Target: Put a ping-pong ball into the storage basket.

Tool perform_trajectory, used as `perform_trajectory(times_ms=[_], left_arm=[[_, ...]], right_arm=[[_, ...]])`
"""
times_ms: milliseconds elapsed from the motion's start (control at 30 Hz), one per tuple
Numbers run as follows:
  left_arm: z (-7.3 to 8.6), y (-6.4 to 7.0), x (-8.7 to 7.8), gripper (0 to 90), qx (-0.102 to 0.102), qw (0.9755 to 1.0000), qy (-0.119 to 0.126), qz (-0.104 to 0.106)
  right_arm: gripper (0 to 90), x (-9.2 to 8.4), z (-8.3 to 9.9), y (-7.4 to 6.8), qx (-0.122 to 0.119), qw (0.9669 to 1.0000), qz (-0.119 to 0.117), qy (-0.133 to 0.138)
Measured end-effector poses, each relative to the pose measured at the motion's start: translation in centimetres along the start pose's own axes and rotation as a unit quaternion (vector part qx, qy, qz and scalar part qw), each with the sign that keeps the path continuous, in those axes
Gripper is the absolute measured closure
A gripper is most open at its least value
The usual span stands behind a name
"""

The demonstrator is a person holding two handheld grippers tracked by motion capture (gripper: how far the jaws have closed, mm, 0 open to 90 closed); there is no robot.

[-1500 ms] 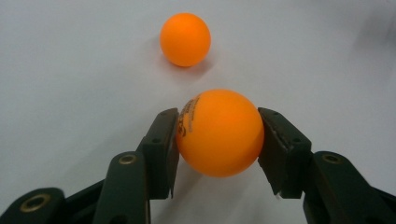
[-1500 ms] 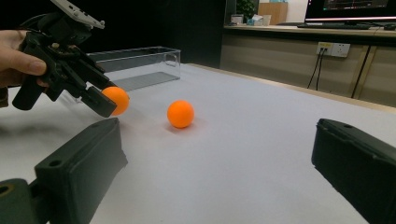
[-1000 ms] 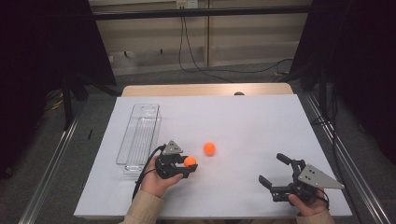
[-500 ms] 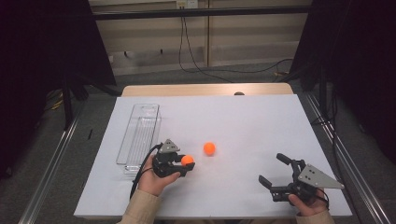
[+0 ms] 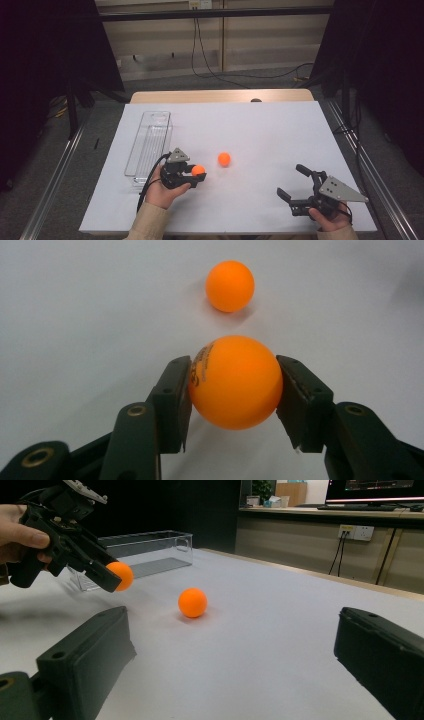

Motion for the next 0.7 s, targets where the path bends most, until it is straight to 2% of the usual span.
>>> perform_trajectory(times_ms=[700], left_arm=[[0.07, -0.81, -0.82, 50.9, -0.008, 0.9999, 0.001, -0.010]], right_arm=[[1.4, -0.02, -0.03, -0.01, 0.001, 1.0000, 0.000, 0.001]])
Point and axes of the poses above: each handheld gripper's, and its own axes: x roughly forward along the jaws, z roughly out of its underside, y roughly to its right, the point moved 5 cm from there along x, roughly forward along the jaws, and after that the axes turned 13 degrees about x, right-handed, at the moved point
